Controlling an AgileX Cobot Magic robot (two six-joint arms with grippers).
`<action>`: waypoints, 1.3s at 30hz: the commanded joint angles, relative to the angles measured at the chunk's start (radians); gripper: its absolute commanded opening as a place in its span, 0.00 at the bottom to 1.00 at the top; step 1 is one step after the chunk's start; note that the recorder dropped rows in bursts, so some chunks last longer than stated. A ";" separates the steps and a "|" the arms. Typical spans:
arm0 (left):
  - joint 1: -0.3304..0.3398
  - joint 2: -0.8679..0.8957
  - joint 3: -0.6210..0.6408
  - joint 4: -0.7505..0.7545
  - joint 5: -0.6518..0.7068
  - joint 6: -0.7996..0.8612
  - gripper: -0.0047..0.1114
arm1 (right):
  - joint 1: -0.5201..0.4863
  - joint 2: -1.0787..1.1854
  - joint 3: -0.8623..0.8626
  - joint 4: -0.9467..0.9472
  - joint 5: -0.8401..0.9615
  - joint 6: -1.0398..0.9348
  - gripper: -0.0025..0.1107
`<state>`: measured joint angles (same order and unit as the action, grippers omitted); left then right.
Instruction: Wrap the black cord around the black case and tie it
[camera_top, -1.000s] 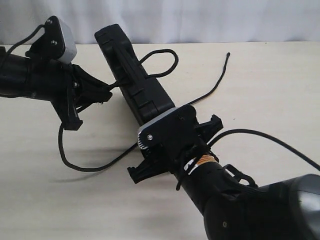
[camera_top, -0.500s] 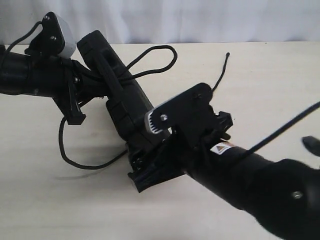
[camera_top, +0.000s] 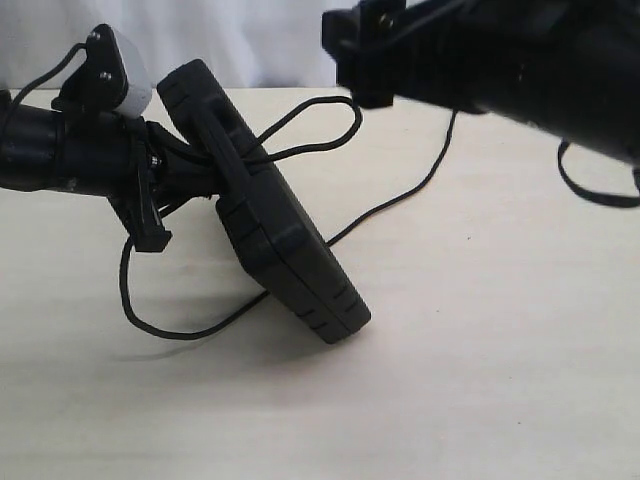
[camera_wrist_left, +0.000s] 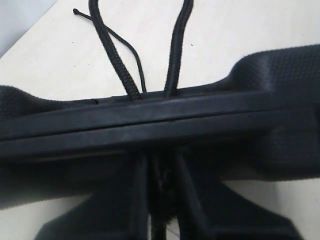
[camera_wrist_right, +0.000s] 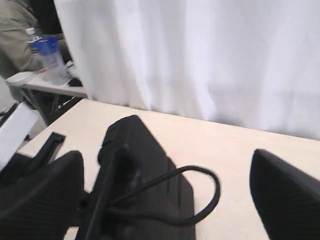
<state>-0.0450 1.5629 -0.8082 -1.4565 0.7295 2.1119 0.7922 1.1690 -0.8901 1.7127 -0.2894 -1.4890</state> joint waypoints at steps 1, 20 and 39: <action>-0.003 -0.002 0.000 -0.021 0.013 0.031 0.04 | -0.185 0.104 -0.077 0.032 0.177 -0.032 0.75; -0.003 -0.002 0.000 -0.021 -0.035 0.031 0.04 | -0.475 0.458 -0.544 -1.375 1.106 1.291 0.75; -0.003 -0.002 0.000 -0.021 -0.028 0.031 0.04 | -0.475 0.720 -0.544 -0.858 0.955 1.032 0.55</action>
<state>-0.0450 1.5629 -0.8082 -1.4581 0.6932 2.1119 0.3170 1.8750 -1.4297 0.8210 0.7027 -0.4323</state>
